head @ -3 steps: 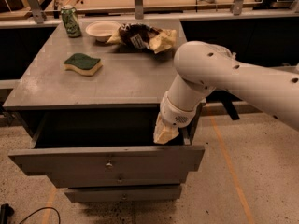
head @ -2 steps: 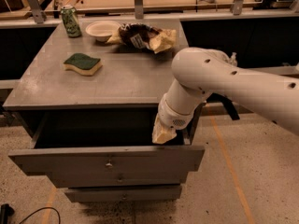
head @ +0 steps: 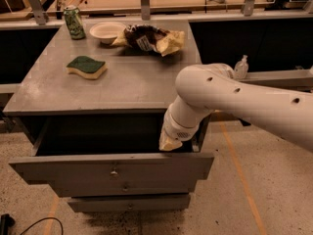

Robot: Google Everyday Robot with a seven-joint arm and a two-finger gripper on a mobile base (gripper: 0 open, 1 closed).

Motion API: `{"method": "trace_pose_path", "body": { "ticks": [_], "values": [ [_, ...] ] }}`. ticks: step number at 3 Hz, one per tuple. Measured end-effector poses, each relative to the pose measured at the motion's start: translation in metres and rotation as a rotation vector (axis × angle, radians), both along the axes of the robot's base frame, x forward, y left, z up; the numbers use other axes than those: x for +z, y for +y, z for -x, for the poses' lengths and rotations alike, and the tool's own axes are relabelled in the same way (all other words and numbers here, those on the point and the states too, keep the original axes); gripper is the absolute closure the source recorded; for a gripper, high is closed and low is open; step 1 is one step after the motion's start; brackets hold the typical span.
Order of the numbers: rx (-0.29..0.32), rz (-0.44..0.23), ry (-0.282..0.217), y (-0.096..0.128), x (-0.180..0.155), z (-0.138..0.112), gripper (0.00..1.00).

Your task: Open top drawer

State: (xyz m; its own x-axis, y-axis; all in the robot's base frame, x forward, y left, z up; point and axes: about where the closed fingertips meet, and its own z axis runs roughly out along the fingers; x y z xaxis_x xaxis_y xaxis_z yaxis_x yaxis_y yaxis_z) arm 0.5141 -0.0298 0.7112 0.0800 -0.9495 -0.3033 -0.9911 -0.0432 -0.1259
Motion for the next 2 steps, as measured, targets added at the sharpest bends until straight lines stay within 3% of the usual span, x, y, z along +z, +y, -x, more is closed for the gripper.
{"method": "trace_pose_path", "body": {
  "ticks": [2],
  "values": [
    [-0.002,0.039,-0.045,0.002,-0.029,-0.010,1.00]
  ]
}}
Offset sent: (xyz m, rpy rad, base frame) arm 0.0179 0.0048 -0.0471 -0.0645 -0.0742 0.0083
